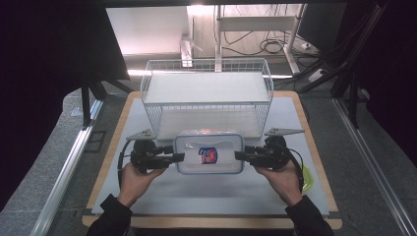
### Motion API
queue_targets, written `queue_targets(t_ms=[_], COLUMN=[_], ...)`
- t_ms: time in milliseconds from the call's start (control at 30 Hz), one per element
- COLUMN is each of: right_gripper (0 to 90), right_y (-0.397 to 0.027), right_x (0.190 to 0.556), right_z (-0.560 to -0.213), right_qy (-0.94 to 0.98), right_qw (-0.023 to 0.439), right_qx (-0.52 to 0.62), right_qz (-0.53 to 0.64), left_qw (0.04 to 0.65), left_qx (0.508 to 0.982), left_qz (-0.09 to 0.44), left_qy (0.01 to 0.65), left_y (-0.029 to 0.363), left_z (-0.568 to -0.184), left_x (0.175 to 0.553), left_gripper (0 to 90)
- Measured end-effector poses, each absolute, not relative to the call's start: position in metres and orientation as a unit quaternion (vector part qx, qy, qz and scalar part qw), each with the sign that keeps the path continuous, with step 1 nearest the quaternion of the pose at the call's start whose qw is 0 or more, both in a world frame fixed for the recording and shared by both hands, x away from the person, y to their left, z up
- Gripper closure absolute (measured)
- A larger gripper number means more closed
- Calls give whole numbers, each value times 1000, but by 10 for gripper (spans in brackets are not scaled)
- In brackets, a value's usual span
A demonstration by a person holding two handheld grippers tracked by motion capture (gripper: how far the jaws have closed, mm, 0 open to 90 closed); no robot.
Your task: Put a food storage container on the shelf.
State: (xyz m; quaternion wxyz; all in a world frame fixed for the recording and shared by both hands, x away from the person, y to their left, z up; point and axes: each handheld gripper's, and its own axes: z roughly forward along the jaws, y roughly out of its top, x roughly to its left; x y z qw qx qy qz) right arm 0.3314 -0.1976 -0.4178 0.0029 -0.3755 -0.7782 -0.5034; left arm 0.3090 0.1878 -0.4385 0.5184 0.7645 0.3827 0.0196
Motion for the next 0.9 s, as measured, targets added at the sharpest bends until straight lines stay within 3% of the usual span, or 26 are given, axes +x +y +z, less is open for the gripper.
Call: queue_targets(t_ms=[900], right_gripper=[532], right_y=[-184], right_x=[377], right_z=[-354], right_qy=[-754], right_qw=[-12], right_qx=[-365], right_qz=[-546], left_qw=[534], left_qx=[754], left_qz=[52], left_qy=[379], left_y=[203], left_z=[-367], left_x=[348], left_gripper=[479])
